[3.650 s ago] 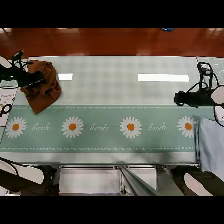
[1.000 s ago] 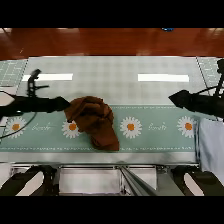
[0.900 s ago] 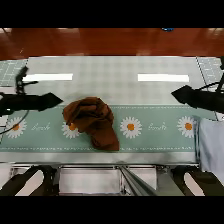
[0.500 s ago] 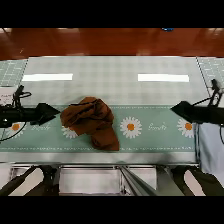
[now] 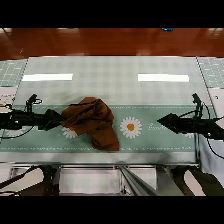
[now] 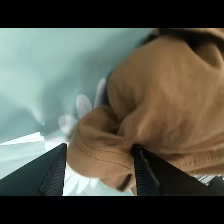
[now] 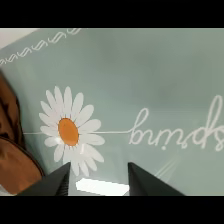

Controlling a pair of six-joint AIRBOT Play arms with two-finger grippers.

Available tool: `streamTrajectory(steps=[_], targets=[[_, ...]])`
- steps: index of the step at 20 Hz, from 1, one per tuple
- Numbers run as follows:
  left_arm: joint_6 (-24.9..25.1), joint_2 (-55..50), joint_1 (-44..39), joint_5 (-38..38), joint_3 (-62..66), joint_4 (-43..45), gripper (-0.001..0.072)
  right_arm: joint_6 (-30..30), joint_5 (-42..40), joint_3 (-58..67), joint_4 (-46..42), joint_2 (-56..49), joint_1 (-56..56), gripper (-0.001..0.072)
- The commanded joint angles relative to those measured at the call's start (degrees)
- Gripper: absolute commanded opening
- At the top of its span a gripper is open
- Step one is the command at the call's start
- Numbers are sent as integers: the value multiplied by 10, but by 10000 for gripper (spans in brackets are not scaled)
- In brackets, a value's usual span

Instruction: Fold the shirts.

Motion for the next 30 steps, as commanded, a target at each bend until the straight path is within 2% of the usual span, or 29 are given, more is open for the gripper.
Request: streamTrajectory(steps=[1,4,5,6,9,13,19,26,27,28,29,30], targets=[[30,-29,-17,7,-1,-42,506,14,-36,-3,10,-2,85,416],[47,-47,-55,7,2,-46,486,50,-108,-2,28,-34,194,416],[61,-51,-65,4,5,-45,193,49,-119,-2,47,-51,218,416],[63,-51,-71,4,7,-46,24,47,-124,-2,61,-71,242,416],[65,-51,-72,-8,18,-43,24,40,-131,-2,83,-126,302,416],[69,-50,-72,-11,22,-43,24,22,-179,3,140,-188,378,416],[68,-50,-72,-16,22,-44,24,15,-171,121,130,-313,457,416],[69,-50,-72,-14,22,-84,24,10,-172,243,135,-424,522,414],[69,-50,-72,-10,22,-84,24,10,-173,257,139,-434,529,389],[69,-50,-72,-4,22,-87,24,10,-172,269,151,-442,532,293],[69,-50,-72,0,22,-97,24,8,-172,282,153,-446,532,119],[73,-50,-71,0,22,-116,24,-2,-167,296,151,-445,533,19]])
